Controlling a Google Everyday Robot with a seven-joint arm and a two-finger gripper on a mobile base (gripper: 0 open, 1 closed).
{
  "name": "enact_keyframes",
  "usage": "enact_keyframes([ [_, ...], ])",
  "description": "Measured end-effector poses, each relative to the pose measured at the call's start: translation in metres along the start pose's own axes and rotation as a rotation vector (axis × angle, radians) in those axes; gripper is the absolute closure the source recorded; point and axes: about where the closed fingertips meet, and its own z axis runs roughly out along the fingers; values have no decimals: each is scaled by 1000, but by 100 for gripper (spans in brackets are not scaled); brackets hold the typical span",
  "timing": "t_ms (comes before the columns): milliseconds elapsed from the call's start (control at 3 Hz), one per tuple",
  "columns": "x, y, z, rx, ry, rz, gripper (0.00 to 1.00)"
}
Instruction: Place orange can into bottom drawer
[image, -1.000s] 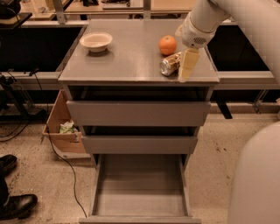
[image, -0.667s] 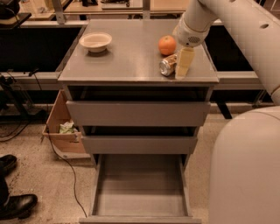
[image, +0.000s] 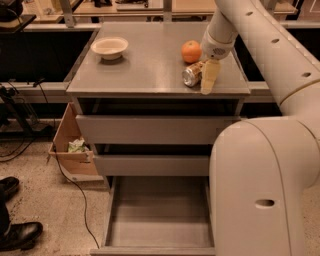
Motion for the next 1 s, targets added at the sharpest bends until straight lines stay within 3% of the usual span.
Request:
enact_keyframes([
  [333,4,2,15,-35,5,10,15],
  [1000,1,12,-13,-34,-30,-3,61],
])
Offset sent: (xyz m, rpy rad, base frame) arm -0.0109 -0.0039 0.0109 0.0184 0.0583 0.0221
